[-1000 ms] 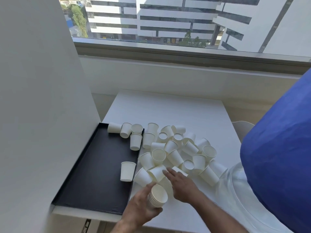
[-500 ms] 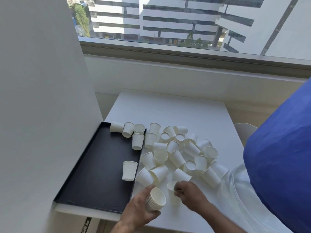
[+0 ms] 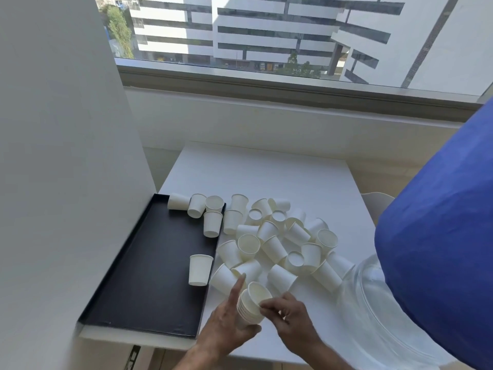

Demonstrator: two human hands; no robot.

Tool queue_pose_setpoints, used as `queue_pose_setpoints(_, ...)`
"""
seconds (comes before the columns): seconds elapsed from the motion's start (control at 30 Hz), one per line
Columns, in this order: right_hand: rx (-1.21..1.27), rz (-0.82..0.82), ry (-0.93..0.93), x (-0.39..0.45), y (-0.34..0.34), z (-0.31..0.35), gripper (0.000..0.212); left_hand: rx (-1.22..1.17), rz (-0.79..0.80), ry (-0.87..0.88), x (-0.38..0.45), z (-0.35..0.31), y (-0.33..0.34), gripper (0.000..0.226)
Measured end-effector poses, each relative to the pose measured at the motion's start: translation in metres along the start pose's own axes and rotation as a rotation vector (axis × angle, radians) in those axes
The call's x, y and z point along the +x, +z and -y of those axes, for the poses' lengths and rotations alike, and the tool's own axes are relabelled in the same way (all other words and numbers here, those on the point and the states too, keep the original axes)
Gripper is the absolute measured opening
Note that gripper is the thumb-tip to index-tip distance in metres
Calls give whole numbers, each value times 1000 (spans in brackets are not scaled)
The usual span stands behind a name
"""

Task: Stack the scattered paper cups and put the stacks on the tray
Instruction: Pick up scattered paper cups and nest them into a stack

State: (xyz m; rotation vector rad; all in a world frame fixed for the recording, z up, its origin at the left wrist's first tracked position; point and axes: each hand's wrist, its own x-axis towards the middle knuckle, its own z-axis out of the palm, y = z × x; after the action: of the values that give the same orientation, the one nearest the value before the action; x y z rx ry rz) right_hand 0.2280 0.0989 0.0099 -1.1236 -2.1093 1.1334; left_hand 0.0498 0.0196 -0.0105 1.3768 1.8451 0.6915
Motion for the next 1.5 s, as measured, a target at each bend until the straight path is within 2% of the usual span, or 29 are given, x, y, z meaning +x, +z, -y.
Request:
queue_pose_setpoints(0.07, -33, 123, 9, -1, 0, -1, 33, 41, 0, 39, -1, -5, -3, 103)
queue_pose_setpoints(0.13, -54, 108, 13, -1, -2, -3, 27, 64, -15, 56, -2, -5, -5, 92)
queue_pose_setpoints(0.2, -49, -79, 61, 3, -5, -7, 20, 68, -26, 58, -4, -3, -7, 88)
queue_pose_setpoints(0.27, -50, -299, 222, 12, -11, -11, 27, 90, -23, 46, -5, -1, -8, 88)
queue_pose_setpoints(0.33, -21, -351, 432, 22, -17, -17, 24, 112, -15, 34, -6, 1, -8, 89)
queue_pose_setpoints(0.4, -5, -220, 554, 29, -21, -24, 10, 120, -17, 28, -7, 4, -8, 90)
queue_pose_setpoints(0.43, 14, -142, 587, 31, -22, -26, 13, 119, -17, 26, -8, 4, -8, 90)
queue_pose_setpoints(0.6, 199, 105, 667, 36, -22, -25, 72, 129, -12, 26, -10, 5, -11, 93)
queue_pose_setpoints(0.63, 217, 123, 670, 36, -21, -26, 77, 133, -14, 26, -10, 6, -11, 93)
queue_pose_setpoints(0.7, 228, 123, 665, 36, -18, -29, 75, 129, -26, 22, -11, 7, -13, 93)
queue_pose_setpoints(0.8, 165, 36, 638, 30, -13, -31, 53, 117, -37, 20, -11, 11, -13, 93)
queue_pose_setpoints(0.9, 53, -187, 520, 21, -12, -24, 25, 134, -33, 15, -13, 14, -11, 93)
queue_pose_setpoints(0.97, 67, -284, 402, 17, -14, -18, 27, 159, -32, 8, -14, 15, -10, 93)
queue_pose_setpoints(1.07, 98, -334, 238, 13, -18, -8, 33, 181, -45, 12, -16, 16, -8, 98)
queue_pose_setpoints(1.13, 120, -316, 144, 12, -19, -1, 35, 181, -58, 4, -15, 15, -7, 103)
queue_pose_setpoints(1.33, 72, -108, -9, 7, -12, 14, 44, 139, -53, -35, -9, 8, -5, 118)
queue_pose_setpoints(1.43, 38, -45, -79, 4, -4, 16, 37, 115, -43, 15, -7, 0, -5, 114)
queue_pose_setpoints(1.5, 29, 5, -143, 2, 2, 18, 35, 76, -36, 43, -5, -2, -4, 104)
